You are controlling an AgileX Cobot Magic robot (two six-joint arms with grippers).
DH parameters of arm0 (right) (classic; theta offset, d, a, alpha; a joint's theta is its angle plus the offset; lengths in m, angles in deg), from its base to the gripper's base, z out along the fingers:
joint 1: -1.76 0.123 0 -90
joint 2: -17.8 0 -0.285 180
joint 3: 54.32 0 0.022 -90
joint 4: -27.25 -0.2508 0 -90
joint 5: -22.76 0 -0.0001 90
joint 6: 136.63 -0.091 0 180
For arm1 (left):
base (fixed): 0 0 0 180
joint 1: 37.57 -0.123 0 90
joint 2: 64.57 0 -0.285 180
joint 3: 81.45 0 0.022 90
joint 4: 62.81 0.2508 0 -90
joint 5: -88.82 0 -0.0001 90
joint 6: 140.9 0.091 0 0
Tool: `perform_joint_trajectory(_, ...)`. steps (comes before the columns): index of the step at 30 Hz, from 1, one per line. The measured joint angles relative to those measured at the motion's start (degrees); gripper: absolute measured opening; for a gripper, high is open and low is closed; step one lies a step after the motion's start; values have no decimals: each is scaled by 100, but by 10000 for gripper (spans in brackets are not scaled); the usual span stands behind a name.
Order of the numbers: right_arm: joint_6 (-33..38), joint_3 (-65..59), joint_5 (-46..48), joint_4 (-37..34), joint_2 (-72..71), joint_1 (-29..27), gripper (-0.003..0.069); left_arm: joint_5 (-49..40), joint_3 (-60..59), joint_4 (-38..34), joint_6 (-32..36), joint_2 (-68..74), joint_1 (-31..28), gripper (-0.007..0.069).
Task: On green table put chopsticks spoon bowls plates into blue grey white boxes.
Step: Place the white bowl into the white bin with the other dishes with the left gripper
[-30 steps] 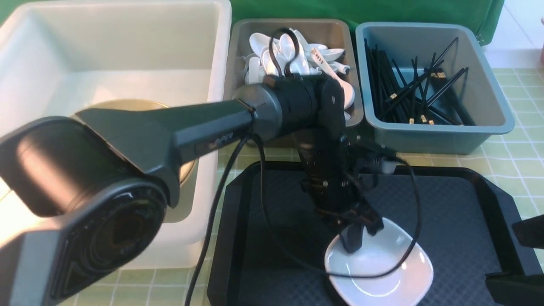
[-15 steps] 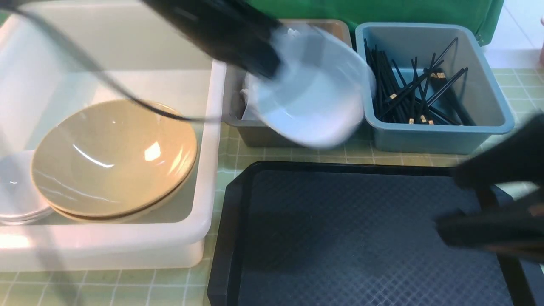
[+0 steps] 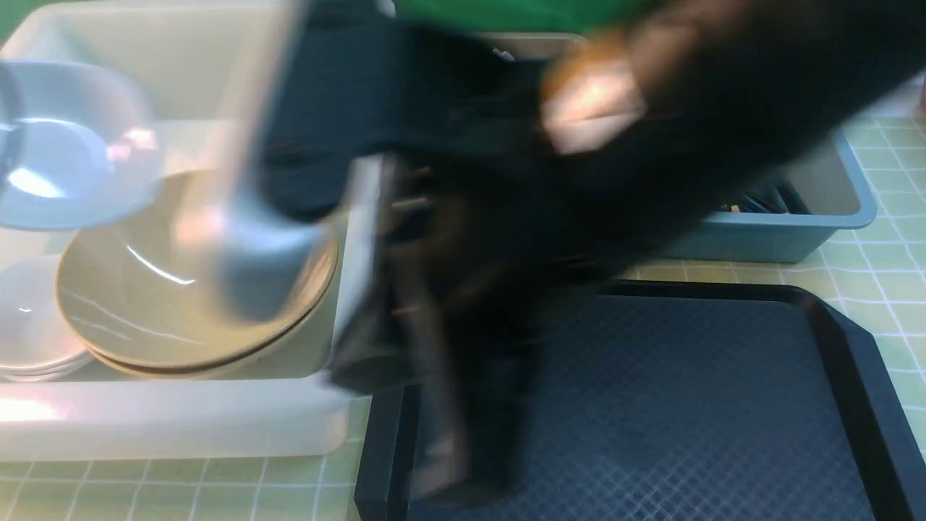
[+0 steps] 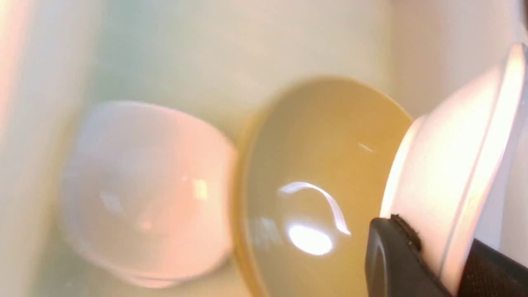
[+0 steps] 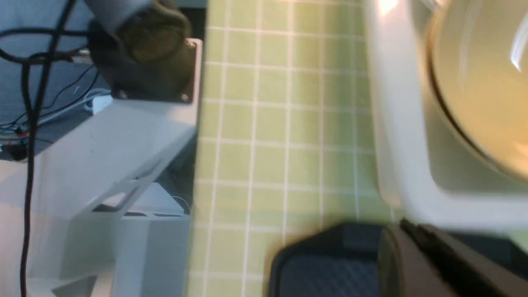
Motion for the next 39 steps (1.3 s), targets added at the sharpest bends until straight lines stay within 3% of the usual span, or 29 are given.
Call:
perform_joint_trajectory(5,-66,380,16,76,438,104,24,368,0,1179,-260,0,-136,15)
perform_joint_trajectory(10,-169,411,6,86,591,108,24,458,0,2671,-1076,345,370,15)
perform_joint_trajectory(15,-169,434,31,86,591,108,25,497,0,3446,-1740,829,704,15)
perform_joint_trajectory(23,-185,434,64,25,591,108,25,742,0,3575,-2009,1534,1074,15)
perform_joint_trajectory(32,-195,434,64,-5,591,108,36,822,0,3673,-2706,1696,1104,27)
perform_joint_trajectory(38,-208,434,64,-5,591,108,36,613,0,3692,-3165,1696,1109,130)
perform_joint_trajectory(39,-208,434,64,-5,607,108,37,552,0,3730,-3312,1696,1109,175)
